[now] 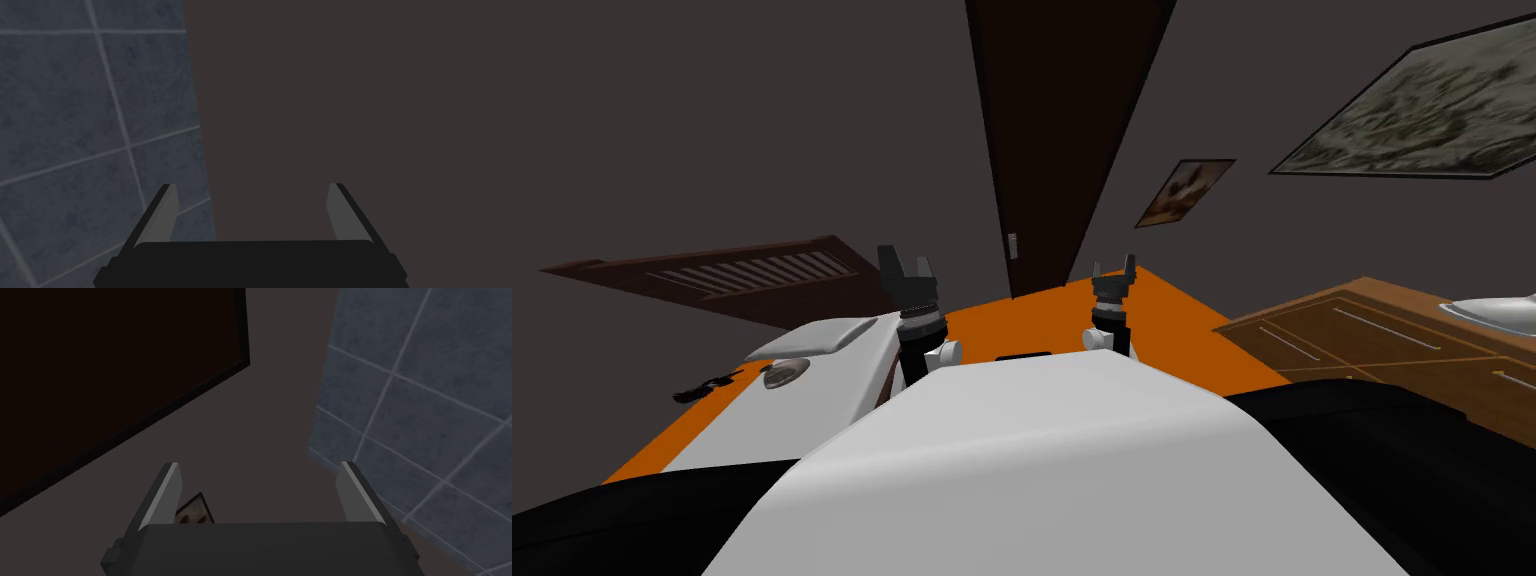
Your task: Pull the door open
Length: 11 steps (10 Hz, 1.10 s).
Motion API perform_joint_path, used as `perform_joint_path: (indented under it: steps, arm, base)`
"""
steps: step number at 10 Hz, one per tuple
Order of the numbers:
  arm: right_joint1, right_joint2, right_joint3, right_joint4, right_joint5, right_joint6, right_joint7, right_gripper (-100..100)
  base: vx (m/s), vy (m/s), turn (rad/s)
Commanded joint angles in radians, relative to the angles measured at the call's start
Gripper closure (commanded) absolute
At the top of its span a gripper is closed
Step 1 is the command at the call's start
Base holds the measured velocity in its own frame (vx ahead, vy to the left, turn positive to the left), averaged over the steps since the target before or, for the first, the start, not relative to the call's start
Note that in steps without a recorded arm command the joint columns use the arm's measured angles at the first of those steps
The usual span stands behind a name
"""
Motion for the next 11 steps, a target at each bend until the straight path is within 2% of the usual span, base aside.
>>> perform_joint_path:
  steps: [1,11]
  arm:
    - [-0.026,-0.008,-0.007,0.037,-0.025,0.019,-0.039,-100]
    - [-0.121,-0.034,-0.022,0.232,-0.152,0.079,-0.238,-100]
  base:
    - [0.115,0.004,0.165]
    - [0.102,0.002,0.136]
